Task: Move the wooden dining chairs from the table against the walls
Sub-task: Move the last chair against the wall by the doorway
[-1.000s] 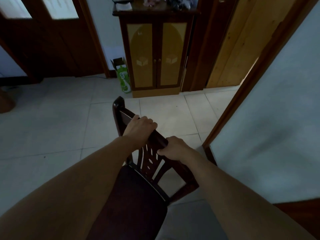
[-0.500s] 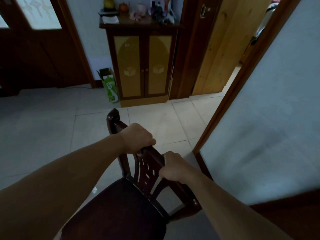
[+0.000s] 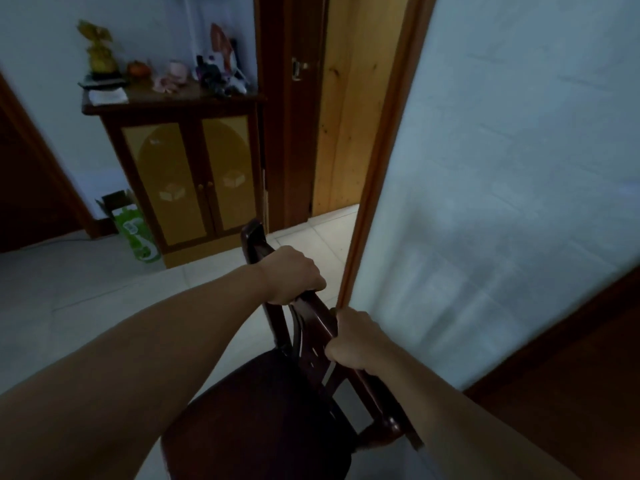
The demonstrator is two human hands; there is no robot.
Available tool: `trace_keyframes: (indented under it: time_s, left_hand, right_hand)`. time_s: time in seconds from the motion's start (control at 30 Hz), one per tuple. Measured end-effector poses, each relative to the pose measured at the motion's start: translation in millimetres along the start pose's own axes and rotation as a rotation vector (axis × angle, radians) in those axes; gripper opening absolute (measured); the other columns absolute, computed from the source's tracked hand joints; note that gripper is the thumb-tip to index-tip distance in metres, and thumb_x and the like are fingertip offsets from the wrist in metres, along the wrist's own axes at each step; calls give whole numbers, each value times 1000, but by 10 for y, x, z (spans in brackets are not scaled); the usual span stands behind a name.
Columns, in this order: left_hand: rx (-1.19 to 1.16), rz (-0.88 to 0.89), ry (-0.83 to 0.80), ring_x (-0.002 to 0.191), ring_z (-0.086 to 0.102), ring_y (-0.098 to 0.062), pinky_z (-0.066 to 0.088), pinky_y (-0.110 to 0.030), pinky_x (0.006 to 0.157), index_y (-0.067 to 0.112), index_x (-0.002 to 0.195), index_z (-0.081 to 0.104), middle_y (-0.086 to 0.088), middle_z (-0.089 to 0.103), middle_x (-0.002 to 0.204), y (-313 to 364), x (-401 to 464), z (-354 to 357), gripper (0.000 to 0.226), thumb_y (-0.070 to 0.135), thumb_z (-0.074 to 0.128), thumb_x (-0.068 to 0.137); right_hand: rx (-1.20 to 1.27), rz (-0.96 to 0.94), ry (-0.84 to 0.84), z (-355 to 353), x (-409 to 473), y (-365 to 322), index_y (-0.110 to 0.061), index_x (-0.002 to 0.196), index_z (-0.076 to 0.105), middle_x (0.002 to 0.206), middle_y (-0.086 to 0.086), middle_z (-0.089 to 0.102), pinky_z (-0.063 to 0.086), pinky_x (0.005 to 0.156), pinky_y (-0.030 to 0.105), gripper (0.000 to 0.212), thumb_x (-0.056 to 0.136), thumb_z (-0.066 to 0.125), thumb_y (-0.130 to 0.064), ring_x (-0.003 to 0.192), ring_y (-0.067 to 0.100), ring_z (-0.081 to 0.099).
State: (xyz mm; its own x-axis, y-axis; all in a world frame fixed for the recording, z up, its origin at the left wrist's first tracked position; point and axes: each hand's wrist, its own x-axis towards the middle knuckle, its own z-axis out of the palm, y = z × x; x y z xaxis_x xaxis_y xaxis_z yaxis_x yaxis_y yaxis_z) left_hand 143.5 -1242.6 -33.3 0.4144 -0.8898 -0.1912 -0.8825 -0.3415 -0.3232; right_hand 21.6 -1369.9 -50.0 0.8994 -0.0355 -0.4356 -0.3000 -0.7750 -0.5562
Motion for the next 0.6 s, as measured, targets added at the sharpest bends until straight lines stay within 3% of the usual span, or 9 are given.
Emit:
trace_keyframes:
  time_s: [0.1,0.2,0.37,0.5,0.6]
  left_hand:
    - [28,18,-14,76,59,-23,35,-32,56,17,90,53,-3,60,86,-16,502,-164,11,12,58,82]
    - [30,34,-21,78,59,-25,32,-31,56,18,98,55,-2,59,89,-43,1062,-270,16,9,56,84]
    - [31,61,13,80,61,-24,40,-31,58,15,99,57,-3,62,90,-85,1916,-289,20,4,51,84]
    - [41,98,9,66,50,-19,24,-27,46,15,96,56,1,46,72,-112,2471,-222,17,5,51,83]
    - [40,113,-7,62,46,-19,19,-27,44,16,102,54,2,42,71,-130,2791,-168,19,8,53,85]
  right_hand:
    - [15,42,36,-314,166,279,-15,97,52,88,4,57,55,67,31,21,78,58,-6,85,25,63]
    - [39,70,68,-682,399,605,-14,107,58,98,8,64,59,76,36,31,77,58,-5,85,24,66]
    - [53,103,80,-1209,754,1139,-14,106,61,97,8,68,59,79,38,29,78,60,-5,84,24,69]
    - [41,143,94,-1465,980,1472,-13,107,57,93,5,64,58,78,35,28,81,58,-4,85,23,67]
    - [-32,184,164,-1549,1139,1656,-14,104,51,91,2,57,54,76,34,24,83,57,-6,81,20,60]
